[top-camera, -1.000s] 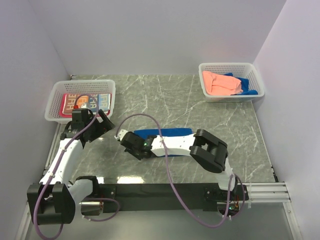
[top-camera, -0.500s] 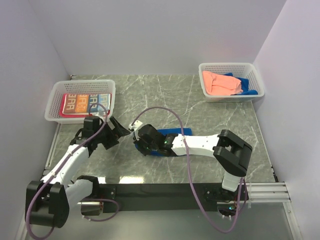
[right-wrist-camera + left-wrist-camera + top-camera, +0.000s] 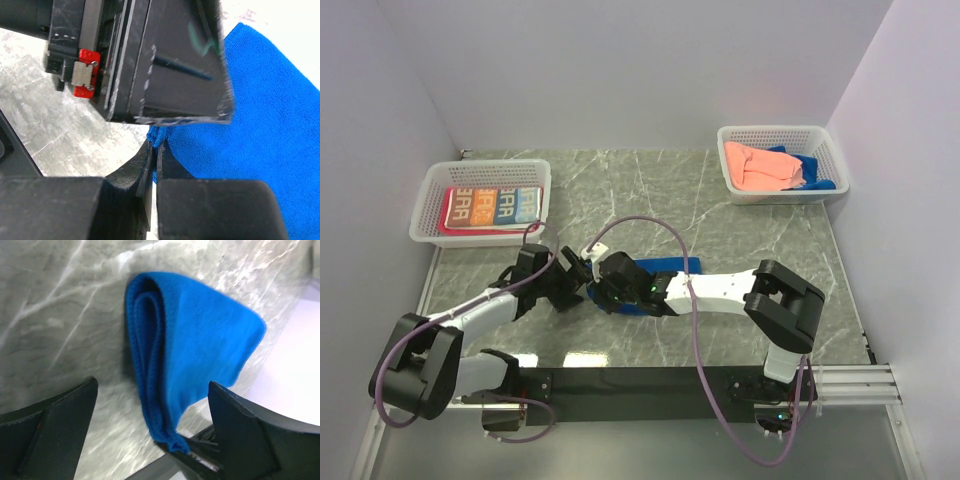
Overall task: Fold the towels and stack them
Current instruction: Neatly place the folded towel into the bin
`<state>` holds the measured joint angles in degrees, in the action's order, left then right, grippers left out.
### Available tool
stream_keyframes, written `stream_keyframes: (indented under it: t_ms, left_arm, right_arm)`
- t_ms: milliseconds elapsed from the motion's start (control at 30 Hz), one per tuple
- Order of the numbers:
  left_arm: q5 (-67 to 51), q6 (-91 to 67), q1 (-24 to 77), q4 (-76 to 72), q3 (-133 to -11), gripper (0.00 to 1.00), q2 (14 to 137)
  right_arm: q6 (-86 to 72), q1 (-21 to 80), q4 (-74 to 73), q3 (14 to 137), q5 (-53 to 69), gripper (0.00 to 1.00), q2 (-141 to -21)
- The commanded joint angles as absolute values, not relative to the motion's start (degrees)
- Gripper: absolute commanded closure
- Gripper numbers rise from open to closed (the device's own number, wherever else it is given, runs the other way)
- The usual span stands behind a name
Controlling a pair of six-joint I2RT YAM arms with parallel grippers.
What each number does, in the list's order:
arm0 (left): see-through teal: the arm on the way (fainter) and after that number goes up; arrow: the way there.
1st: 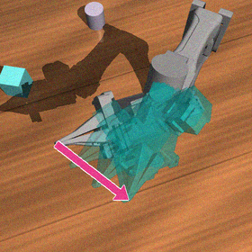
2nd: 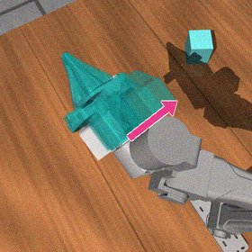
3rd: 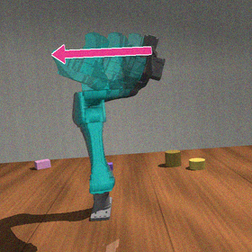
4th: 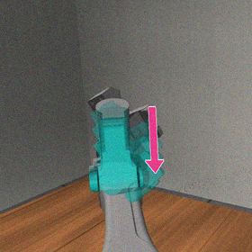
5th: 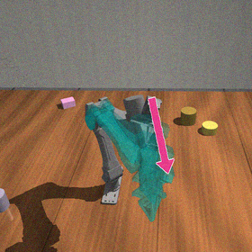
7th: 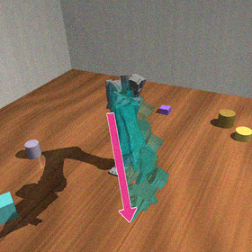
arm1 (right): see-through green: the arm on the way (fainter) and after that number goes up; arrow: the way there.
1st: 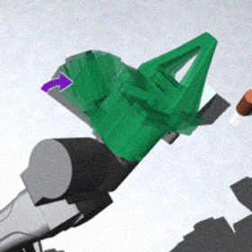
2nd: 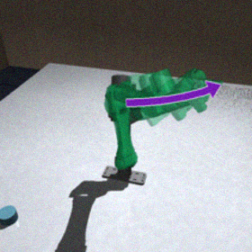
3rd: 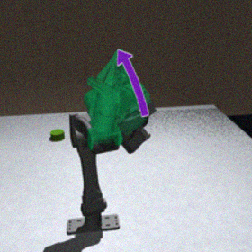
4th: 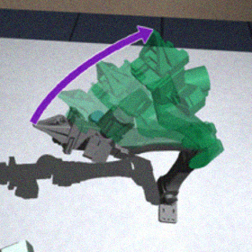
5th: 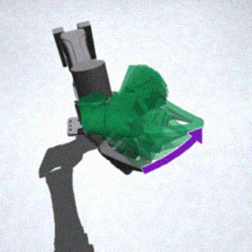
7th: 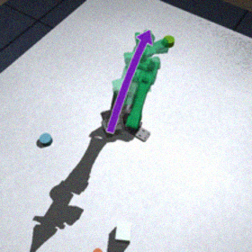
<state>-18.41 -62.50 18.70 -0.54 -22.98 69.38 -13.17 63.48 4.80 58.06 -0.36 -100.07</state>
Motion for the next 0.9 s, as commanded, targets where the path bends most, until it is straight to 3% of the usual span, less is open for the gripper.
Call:
stream_keyframes:
  t_ms: [0, 267, 367, 500, 533, 667, 700, 767, 800, 867]
  left_arm:
    - [-15.73, -68.46, 19.86, -9.39, -18.73, 0.03, 71.01]
    - [-13.80, -73.38, 20.83, -19.24, -14.94, 0.11, 75.05]
    - [-13.36, -74.44, 21.62, -21.43, -14.15, 0.19, 75.76]
    - [-12.39, -74.71, 22.32, -23.02, -13.36, 0.35, 76.11]
    - [-12.13, -74.53, 22.41, -23.03, -13.36, 0.45, 76.20]
    - [-11.60, -73.04, 22.76, -21.36, -14.32, 0.63, 76.29]
    - [-11.43, -72.78, 22.76, -21.10, -14.50, 0.74, 76.12]
    - [-10.81, -71.73, 22.76, -19.52, -15.11, 0.85, 75.33]
    - [-9.94, -71.20, 22.76, -18.73, -15.47, 0.94, 74.89]
    - [-9.06, -68.49, 22.76, -14.78, -17.39, 0.99, 73.31]
  right_arm:
    - [-14.33, 63.54, 8.61, 57.75, -0.18, 1.00, -98.17]
    - [-15.03, 63.54, 10.19, 56.69, 0.88, 1.00, -97.39]
    - [-15.12, 63.54, 10.46, 56.08, 0.70, 1.00, -96.95]
    - [-15.38, 63.46, 10.81, 55.90, 0.62, 1.00, -96.94]
    - [-15.38, 63.54, 10.90, 55.90, 0.62, 1.00, -96.86]
    - [-15.38, 63.46, 11.34, 55.81, 0.70, 1.00, -96.77]
    - [-15.38, 63.46, 11.34, 55.64, 0.70, 1.00, -96.85]
    - [-15.38, 63.54, 11.34, 55.20, 0.62, 1.00, -96.59]
    - [-15.47, 63.46, 11.34, 55.02, 0.53, 0.96, -96.50]
    - [-15.73, 63.54, 11.69, 54.23, 0.09, 0.85, -95.20]
